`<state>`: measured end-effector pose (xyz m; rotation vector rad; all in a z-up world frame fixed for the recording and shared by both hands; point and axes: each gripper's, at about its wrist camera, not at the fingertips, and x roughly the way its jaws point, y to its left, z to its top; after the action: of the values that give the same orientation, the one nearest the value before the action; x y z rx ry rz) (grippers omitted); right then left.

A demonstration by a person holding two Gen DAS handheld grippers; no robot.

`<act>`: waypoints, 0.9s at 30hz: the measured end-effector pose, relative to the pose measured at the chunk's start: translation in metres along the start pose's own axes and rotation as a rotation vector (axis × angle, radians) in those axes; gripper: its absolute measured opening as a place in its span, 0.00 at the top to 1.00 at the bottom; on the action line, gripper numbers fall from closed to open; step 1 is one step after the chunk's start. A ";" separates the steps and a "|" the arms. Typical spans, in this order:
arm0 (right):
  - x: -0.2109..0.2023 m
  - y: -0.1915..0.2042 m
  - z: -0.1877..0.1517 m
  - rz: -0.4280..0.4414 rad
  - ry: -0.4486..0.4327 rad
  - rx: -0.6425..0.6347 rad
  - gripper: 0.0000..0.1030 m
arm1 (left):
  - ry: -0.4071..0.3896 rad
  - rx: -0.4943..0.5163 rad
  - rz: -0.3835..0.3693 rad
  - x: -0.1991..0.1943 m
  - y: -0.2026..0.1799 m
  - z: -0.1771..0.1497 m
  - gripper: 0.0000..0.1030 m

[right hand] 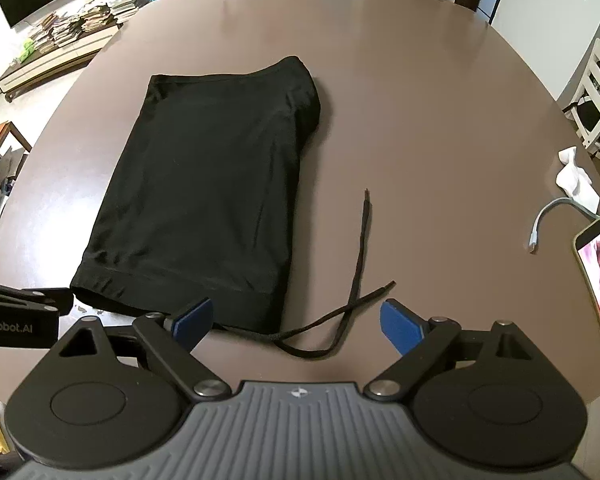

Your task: Fold clothes

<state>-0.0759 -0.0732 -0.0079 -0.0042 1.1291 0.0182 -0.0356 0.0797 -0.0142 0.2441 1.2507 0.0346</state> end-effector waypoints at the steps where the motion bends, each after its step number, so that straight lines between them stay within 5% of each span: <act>1: 0.000 0.000 0.000 0.001 -0.001 0.000 0.12 | -0.005 0.002 0.002 -0.001 0.000 0.000 0.01; 27: 0.001 0.004 0.007 0.006 -0.007 -0.001 0.12 | 0.016 -0.038 0.006 0.005 0.011 0.004 0.01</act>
<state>-0.0693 -0.0694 -0.0054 -0.0015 1.1219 0.0246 -0.0291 0.0905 -0.0157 0.2152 1.2642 0.0659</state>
